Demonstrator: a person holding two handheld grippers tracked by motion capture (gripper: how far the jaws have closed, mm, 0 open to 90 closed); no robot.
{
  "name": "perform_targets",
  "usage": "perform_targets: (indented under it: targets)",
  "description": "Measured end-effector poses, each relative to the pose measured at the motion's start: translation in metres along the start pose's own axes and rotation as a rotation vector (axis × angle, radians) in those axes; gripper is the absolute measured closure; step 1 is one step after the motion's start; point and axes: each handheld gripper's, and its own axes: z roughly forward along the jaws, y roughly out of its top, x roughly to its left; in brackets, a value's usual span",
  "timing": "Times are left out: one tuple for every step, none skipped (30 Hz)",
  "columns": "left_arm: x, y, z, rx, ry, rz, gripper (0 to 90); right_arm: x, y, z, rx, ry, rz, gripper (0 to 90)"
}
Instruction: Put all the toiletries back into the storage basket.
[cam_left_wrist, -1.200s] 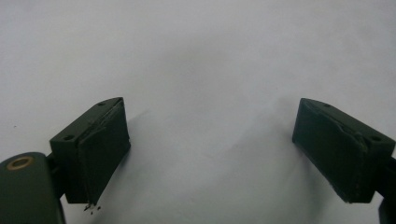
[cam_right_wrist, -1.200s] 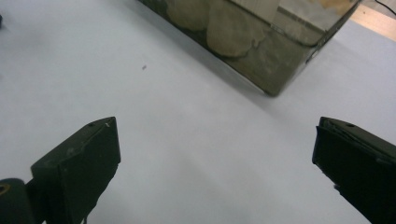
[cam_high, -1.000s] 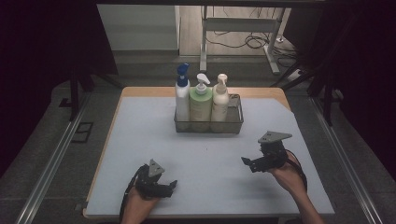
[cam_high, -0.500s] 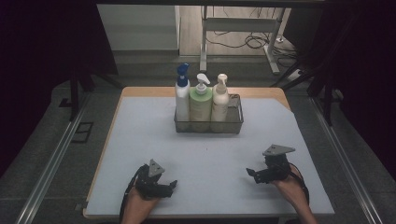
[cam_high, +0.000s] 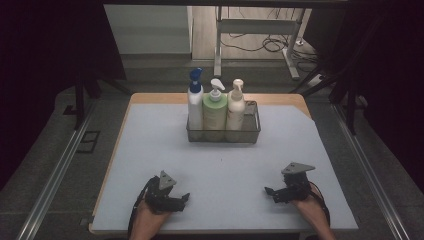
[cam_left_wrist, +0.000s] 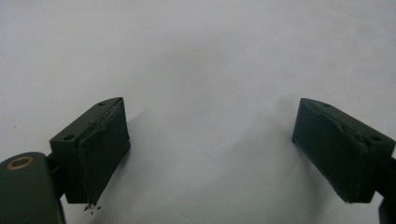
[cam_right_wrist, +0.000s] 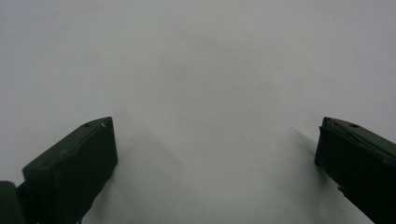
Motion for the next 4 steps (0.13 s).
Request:
perform_targets:
  targets:
    - [0.0000,0.0000,0.0000,0.000,0.000,0.000,10.6,0.0001,-0.0001,0.0000,0.000,0.001,0.001,0.0]
    - [-0.0001,0.0000,0.0001,0.001,0.000,0.000,10.6,0.0000,-0.0003,-0.0001,0.000,0.002,0.002,0.0]
    - [0.0000,0.0001,0.0000,0.001,0.000,0.001,10.6,0.0000,-0.0006,-0.0001,0.000,0.002,0.002,0.0]
    - [0.0000,0.0001,0.0000,0.002,0.000,0.001,10.6,0.0000,-0.0004,-0.0001,-0.001,0.003,0.003,0.0]
